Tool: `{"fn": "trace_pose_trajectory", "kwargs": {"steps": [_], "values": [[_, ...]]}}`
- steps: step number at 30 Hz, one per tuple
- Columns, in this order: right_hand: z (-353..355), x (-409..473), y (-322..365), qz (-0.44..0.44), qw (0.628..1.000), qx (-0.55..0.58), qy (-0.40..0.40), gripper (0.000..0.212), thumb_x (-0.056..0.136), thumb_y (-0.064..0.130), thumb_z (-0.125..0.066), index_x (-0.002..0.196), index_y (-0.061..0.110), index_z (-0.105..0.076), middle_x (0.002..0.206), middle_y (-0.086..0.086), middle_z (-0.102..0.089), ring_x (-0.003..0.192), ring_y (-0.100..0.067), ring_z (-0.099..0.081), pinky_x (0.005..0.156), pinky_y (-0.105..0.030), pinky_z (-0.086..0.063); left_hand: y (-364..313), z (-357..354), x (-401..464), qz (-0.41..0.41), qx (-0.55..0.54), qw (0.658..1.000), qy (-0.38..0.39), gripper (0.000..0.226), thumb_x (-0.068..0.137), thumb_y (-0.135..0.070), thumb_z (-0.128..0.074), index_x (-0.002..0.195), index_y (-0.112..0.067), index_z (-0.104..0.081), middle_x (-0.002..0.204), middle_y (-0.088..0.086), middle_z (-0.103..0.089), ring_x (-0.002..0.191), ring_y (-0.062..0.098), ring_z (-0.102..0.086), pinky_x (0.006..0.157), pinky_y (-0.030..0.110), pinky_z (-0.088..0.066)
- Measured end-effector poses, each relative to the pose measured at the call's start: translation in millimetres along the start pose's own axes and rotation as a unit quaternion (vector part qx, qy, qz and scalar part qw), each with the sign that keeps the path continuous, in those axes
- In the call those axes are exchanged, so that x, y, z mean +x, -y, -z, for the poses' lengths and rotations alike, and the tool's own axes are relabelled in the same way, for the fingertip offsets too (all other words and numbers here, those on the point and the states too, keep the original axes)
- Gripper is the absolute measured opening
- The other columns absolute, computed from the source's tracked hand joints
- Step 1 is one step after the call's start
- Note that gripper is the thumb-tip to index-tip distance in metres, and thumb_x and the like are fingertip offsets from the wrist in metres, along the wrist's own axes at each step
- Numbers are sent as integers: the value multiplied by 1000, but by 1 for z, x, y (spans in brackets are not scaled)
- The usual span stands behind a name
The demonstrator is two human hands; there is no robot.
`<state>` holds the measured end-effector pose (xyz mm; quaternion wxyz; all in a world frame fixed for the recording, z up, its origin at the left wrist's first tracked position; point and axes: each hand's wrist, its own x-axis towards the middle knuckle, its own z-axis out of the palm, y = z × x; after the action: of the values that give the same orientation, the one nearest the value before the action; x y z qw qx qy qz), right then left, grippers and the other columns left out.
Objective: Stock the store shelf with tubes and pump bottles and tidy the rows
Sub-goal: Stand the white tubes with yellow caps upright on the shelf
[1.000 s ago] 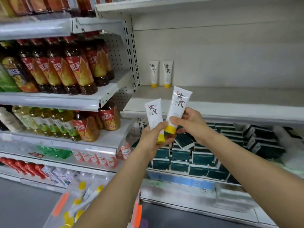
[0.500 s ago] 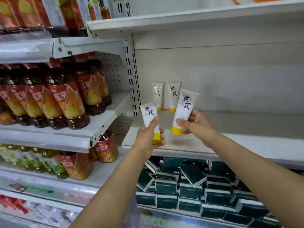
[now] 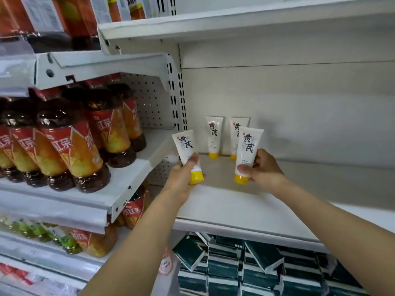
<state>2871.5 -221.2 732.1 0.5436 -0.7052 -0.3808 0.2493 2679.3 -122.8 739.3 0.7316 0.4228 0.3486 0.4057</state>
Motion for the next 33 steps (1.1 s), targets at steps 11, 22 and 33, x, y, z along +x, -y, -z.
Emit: {"fn": "trace_pose_trajectory", "kwargs": {"steps": [11, 22, 33], "values": [[19, 40, -20, 71, 996, -57, 22, 40, 76, 6, -75, 107, 15, -51, 106, -4, -67, 97, -21, -66, 82, -44, -54, 4, -4, 34, -16, 32, 999, -1, 22, 88, -18, -68, 109, -20, -63, 96, -2, -68, 90, 15, -62, 71, 36, -54], [47, 66, -38, 33, 989, -117, -88, 47, 70, 13, -77, 107, 14, -48, 104, -4, -64, 94, -28, -62, 83, -47, -51, 20, -12, 44, -33, 68, 997, 7, 27, 86, -18, -71, 111, -18, -63, 98, 0, -68, 88, 14, -63, 82, 37, -52], [50, 61, -46, 60, 982, -117, -136, 49, 64, 29, -76, 100, 11, -48, 101, -2, -55, 91, -24, -59, 75, -39, -50, 28, -34, 32, -27, 105, 993, 40, 26, 85, -20, -73, 109, -20, -67, 101, 0, -71, 87, 16, -66, 80, 35, -55]]}}
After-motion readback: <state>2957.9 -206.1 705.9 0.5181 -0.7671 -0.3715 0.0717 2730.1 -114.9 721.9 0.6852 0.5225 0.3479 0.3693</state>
